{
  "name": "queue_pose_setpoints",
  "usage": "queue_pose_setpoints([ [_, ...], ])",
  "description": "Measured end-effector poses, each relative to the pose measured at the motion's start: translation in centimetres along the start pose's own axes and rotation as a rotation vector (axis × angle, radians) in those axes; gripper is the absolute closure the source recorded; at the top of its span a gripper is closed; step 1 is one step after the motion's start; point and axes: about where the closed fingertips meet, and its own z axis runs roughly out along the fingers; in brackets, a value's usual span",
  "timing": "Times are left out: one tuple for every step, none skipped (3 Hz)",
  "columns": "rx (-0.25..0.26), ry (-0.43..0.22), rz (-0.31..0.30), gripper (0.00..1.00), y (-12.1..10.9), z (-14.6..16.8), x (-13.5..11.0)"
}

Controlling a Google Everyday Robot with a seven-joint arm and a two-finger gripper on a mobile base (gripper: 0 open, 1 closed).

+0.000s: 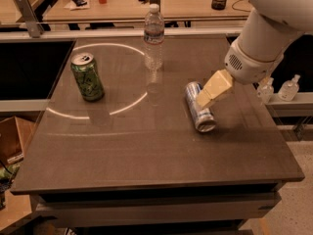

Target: Place redbull can upright

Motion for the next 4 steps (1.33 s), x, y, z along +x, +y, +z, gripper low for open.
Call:
queue_pose_setpoints([
  [0.001,0.028,0.027,0.00,0.0,0.8,-1.2],
  [-0.011,0.034,0.021,0.00,0.6,1.1,-3.1],
  [-0.031,0.033,-0.007,0.00,1.7,1.4,-5.1],
  [-0.038,0.039,-0.021,0.00,2.4,2.3,-6.0],
])
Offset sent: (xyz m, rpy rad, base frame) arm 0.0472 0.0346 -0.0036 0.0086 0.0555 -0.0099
